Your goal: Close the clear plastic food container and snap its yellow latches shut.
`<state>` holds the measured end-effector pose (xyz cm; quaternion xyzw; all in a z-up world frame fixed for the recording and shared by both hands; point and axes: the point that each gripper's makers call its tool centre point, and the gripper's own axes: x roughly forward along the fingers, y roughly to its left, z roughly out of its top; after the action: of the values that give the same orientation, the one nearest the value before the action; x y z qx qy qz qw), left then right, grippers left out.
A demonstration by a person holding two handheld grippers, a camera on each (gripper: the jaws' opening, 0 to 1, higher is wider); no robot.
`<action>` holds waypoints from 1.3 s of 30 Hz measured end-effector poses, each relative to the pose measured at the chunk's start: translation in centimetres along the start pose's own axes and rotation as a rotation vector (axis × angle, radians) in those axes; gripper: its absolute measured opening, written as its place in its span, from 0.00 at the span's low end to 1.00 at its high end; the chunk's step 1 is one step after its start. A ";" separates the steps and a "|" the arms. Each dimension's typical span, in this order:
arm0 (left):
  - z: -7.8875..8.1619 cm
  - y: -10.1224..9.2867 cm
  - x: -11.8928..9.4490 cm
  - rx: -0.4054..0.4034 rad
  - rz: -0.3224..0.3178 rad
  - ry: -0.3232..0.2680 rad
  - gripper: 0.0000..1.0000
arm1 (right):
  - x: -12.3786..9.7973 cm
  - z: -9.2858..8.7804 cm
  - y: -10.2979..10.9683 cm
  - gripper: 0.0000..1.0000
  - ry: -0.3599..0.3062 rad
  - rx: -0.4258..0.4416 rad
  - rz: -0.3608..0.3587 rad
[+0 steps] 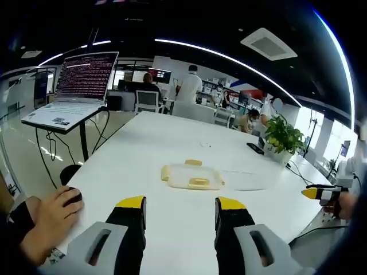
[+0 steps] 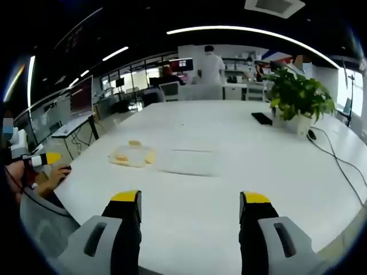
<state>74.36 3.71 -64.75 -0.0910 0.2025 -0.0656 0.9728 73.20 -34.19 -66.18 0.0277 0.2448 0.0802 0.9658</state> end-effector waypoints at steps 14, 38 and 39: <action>0.0 0.0 0.0 0.001 -0.001 0.003 0.42 | 0.0 -0.1 0.0 0.67 0.003 0.000 0.001; -0.2 0.0 0.1 -0.004 -0.003 0.007 0.42 | 0.0 -0.1 0.0 0.66 0.005 0.002 0.003; -0.2 0.0 0.1 -0.005 -0.002 0.008 0.42 | 0.0 -0.1 0.0 0.66 0.006 0.002 0.003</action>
<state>74.40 3.66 -64.95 -0.0934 0.2063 -0.0667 0.9717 73.19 -34.16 -66.27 0.0287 0.2476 0.0816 0.9650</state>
